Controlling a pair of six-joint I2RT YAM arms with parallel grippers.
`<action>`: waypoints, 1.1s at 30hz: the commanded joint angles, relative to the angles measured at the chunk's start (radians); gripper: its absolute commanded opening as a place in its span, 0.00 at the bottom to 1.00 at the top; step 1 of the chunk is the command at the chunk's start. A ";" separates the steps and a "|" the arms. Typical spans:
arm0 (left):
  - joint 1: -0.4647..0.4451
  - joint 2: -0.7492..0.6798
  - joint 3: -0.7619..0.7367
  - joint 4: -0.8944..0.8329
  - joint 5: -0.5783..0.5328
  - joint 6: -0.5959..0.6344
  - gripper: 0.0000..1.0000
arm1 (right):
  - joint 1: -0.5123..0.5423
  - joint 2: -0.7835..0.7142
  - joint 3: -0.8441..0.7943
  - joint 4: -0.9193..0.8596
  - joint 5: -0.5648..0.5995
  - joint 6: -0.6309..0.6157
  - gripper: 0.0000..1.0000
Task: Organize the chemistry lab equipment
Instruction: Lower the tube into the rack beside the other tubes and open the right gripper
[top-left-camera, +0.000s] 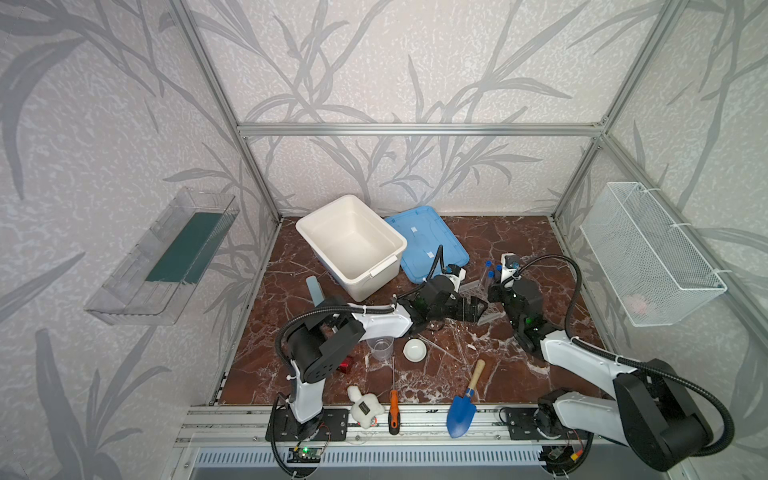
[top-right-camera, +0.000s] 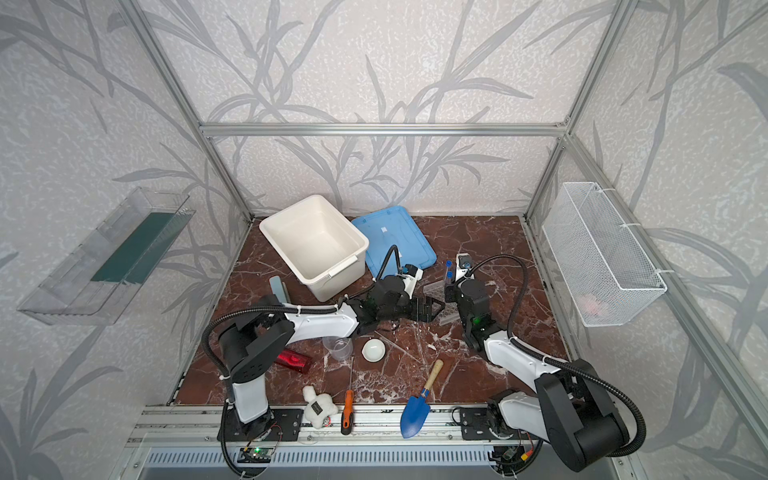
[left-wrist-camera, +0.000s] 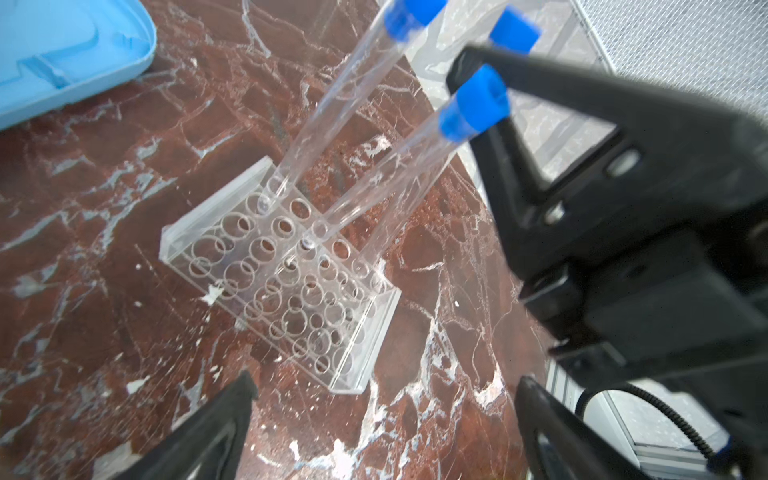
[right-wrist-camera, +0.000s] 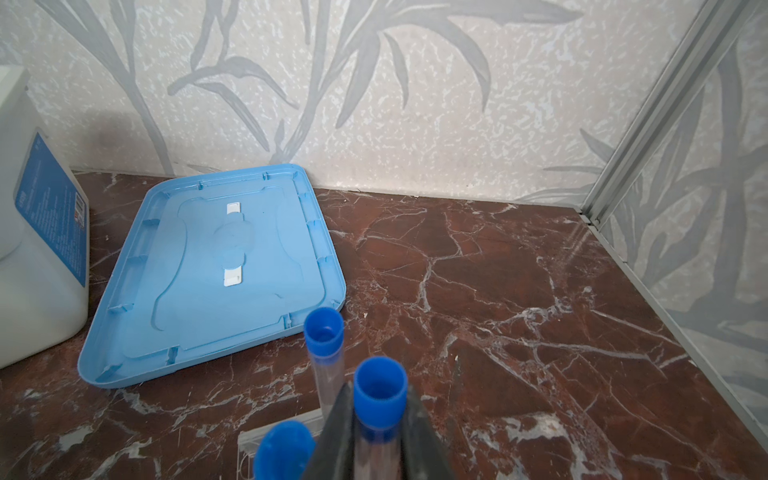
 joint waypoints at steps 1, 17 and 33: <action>0.004 -0.004 0.051 -0.030 -0.035 0.031 0.99 | 0.004 -0.041 -0.020 -0.029 0.069 0.037 0.20; 0.004 0.023 0.072 -0.084 -0.074 0.025 0.99 | 0.004 -0.084 -0.018 -0.117 0.018 0.111 0.29; 0.006 0.028 0.088 -0.087 -0.082 0.043 0.99 | -0.036 -0.066 -0.007 -0.138 0.023 0.190 0.47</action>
